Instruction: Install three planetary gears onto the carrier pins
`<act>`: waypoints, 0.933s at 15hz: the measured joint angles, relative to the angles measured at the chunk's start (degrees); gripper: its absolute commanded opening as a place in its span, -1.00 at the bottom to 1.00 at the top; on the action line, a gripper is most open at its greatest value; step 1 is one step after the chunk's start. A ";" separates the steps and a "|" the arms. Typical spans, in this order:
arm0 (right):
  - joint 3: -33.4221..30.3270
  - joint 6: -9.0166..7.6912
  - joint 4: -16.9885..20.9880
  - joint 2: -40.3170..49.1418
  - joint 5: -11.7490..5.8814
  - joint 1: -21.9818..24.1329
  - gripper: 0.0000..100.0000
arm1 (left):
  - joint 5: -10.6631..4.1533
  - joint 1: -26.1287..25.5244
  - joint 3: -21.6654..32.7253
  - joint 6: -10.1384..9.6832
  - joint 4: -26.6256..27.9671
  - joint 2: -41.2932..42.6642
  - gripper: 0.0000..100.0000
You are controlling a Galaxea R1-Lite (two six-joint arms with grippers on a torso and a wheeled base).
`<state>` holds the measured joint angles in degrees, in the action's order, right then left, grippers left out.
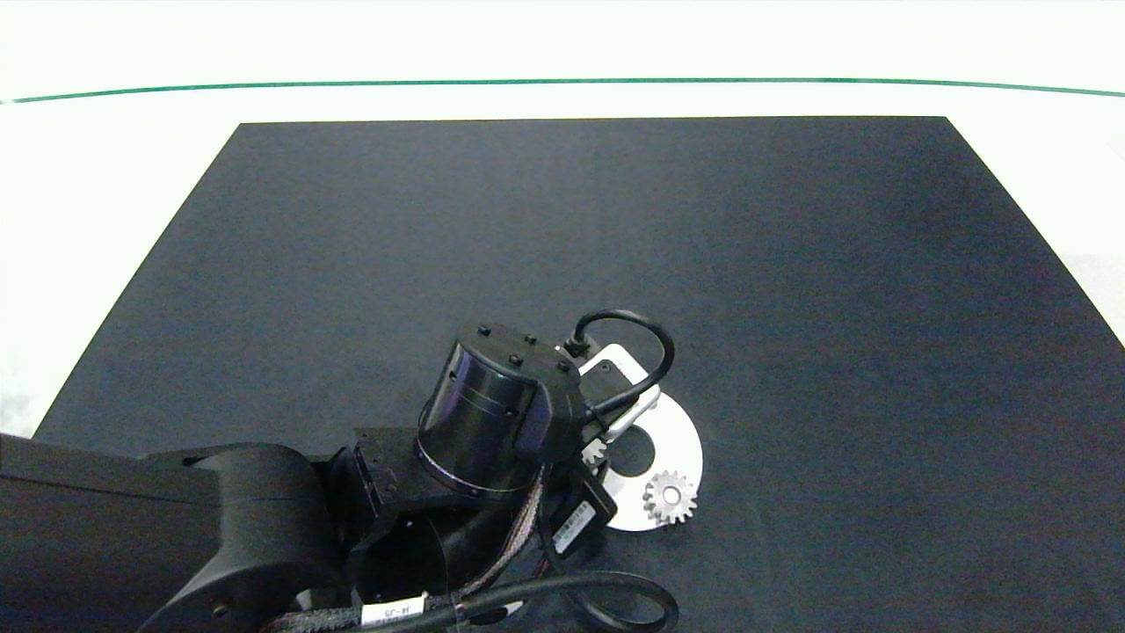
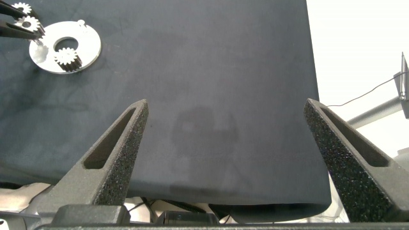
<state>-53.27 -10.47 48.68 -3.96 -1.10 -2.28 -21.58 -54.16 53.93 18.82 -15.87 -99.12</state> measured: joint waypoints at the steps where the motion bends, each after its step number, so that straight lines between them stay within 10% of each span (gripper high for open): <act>1: 0.02 0.00 0.00 0.00 0.00 0.02 1.00 | 0.02 0.00 0.17 0.05 -0.50 -0.24 -0.80; 14: 0.07 0.00 0.00 0.06 -0.02 0.09 1.00 | 0.00 0.65 -0.52 0.17 -0.17 0.78 -0.80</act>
<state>-53.20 -10.47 48.68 -3.90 -1.12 -2.19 -21.58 -53.52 53.41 18.99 -16.04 -98.34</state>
